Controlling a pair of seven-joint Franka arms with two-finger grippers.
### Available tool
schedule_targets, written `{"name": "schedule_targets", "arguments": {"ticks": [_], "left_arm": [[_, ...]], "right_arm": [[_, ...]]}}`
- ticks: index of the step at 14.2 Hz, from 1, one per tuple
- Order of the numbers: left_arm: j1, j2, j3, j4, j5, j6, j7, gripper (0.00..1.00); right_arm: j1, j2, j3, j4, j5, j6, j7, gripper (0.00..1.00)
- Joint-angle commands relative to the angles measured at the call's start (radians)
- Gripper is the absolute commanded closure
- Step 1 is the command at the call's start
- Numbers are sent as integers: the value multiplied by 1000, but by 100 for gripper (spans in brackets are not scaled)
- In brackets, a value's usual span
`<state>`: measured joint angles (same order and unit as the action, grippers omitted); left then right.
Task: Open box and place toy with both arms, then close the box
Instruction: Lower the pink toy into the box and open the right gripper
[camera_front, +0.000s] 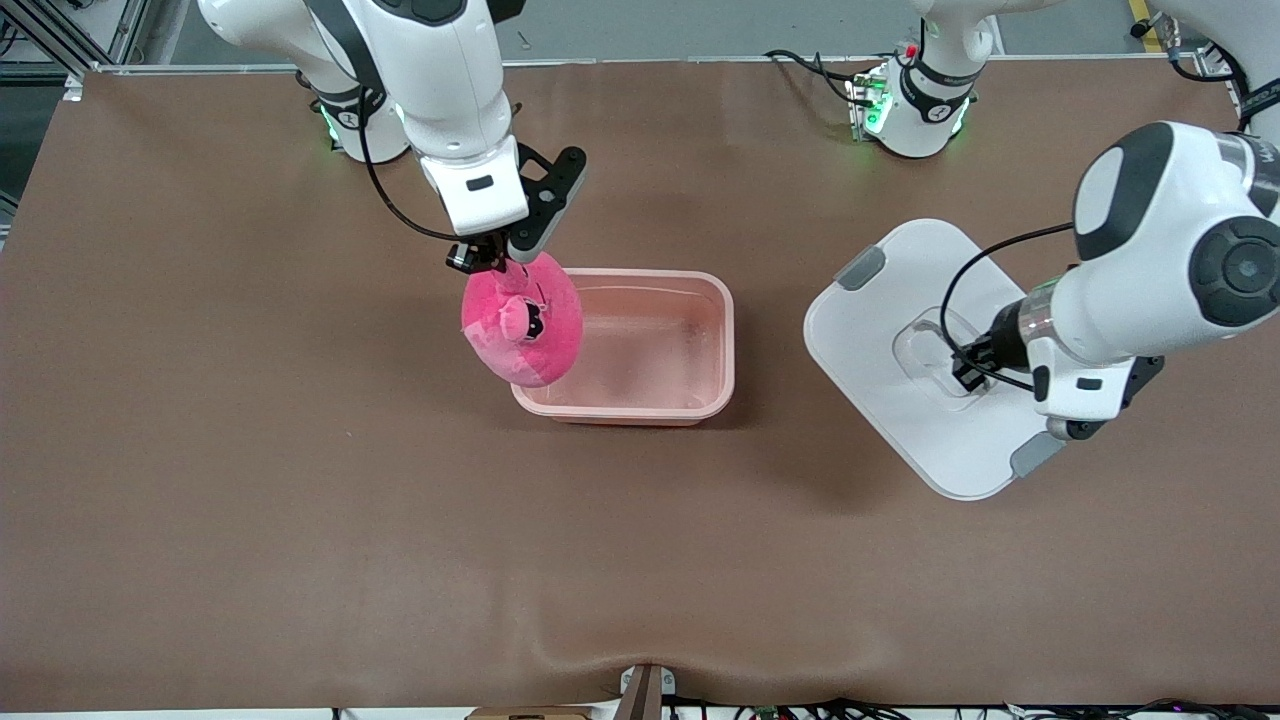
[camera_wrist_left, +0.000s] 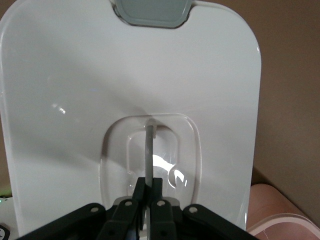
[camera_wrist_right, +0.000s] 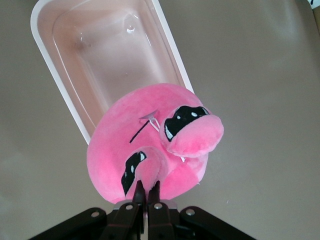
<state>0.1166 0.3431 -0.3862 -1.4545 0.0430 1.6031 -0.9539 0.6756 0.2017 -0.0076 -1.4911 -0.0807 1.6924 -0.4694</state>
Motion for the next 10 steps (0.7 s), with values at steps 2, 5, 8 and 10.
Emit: {"name": "schedule_targets", "arguments": {"ticks": [2,5,8,10], "left_arm": [[6,-29,-8,-23,-20,-14,18,100],[0,-24,-8,-21,-20,-14,18,100],[-2,-24,-8,-21,-20,-14,17,100],[-2,-26,-8,-21,-20,-14,17,100]], "right_arm": [[33,21,-5,0,-22,30,41,100],[48,41,-5,0,-21,47,83,100],[59,51,-6,0,-22,56,83,100],[61,53,-6,0,-22,58,83,100]]}}
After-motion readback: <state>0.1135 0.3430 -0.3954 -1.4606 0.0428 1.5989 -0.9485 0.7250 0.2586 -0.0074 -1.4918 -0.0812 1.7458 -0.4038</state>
